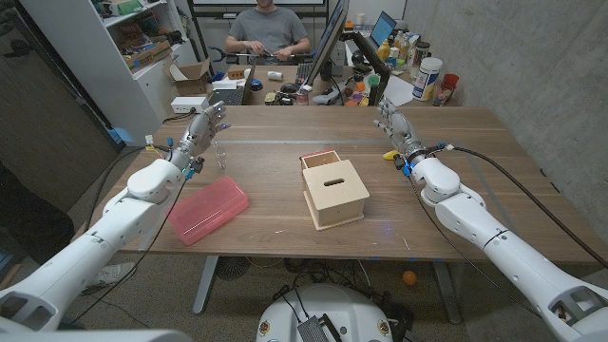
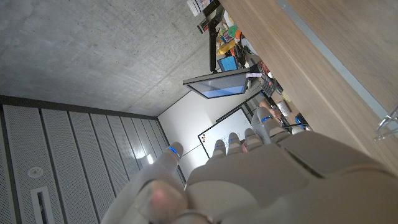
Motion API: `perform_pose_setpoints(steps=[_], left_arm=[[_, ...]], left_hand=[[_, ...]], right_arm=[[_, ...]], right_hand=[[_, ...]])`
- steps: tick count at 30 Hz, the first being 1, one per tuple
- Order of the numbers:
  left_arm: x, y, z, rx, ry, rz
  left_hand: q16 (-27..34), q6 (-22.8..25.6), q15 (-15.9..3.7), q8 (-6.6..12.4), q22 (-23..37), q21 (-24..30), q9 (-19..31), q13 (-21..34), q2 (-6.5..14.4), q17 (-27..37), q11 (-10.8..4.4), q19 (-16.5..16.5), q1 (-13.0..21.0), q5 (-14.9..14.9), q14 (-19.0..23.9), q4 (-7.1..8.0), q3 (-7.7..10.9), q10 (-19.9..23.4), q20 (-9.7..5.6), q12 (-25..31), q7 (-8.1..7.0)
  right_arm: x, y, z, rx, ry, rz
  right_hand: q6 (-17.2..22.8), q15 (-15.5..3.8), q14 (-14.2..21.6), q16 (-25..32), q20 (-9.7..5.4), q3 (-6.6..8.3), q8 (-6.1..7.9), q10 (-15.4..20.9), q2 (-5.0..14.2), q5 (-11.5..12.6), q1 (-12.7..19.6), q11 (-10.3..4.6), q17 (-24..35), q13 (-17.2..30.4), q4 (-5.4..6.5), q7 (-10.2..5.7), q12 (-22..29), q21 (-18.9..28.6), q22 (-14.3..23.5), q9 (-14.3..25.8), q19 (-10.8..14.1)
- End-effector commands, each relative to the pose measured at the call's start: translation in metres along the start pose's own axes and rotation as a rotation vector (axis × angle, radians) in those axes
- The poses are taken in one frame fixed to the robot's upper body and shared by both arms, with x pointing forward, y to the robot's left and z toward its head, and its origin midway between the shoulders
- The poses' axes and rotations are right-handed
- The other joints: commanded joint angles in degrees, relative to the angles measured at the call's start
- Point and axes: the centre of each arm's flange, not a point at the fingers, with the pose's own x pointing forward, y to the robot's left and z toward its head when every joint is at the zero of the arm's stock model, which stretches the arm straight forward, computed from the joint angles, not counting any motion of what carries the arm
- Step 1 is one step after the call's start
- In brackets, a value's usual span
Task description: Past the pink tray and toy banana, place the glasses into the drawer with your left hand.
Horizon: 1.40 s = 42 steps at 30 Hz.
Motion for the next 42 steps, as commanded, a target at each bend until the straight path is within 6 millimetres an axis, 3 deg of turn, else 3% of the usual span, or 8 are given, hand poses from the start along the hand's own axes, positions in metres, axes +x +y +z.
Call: perform_pose_setpoints(steps=[1,17,42], left_arm=[[0.003,0.027,0.025,0.136,-0.005,-0.003],[0.012,0.055,0.044,0.275,0.021,-0.01],[0.02,0.078,0.075,0.437,0.053,0.054]], left_hand=[[0.28,0.32,0.13,0.23,0.02,0.34,0.14,0.32,6.31,0.08,0.14,-2.43,0.53,0.52,-1.19,-0.28,0.26,-2.88,0.26,0.6,0.08],[0.14,0.67,-0.09,0.09,-0.08,0.2,0.16,0.34,6.04,-0.04,0.11,-2.14,0.9,0.56,-0.64,-0.62,0.47,-2.27,-0.05,0.65,0.03],[-0.24,1.11,-0.19,-0.07,-0.15,-0.07,0.19,0.36,5.85,-0.13,-0.04,-1.88,1.25,0.58,-0.37,-0.81,0.75,-2.13,0.28,0.44,-0.11]], right_arm=[[0.001,0.0,0.004,-0.01,-0.014,0.007],[0.001,-0.012,0.007,-0.017,-0.017,-0.006],[-0.001,-0.017,0.008,-0.023,-0.032,-0.003]], right_hand=[[0.22,0.01,0.19,0.55,-1.01,0.13,0.51,0.51,1.8,0.37,0.44,0.22,0.09,0.22,-0.44,0.35,0.35,0.35,0.19,0.26,0.46],[0.4,0.01,0.36,0.52,-1.02,0.09,0.5,0.66,1.71,0.4,0.54,0.18,0.08,0.22,-0.54,0.33,0.32,0.3,0.19,0.27,0.48],[0.47,0.04,0.48,0.47,-1.01,0.03,0.45,0.71,1.67,0.44,0.58,0.12,0.1,0.23,-0.58,0.34,0.24,0.25,0.19,0.28,0.51]])
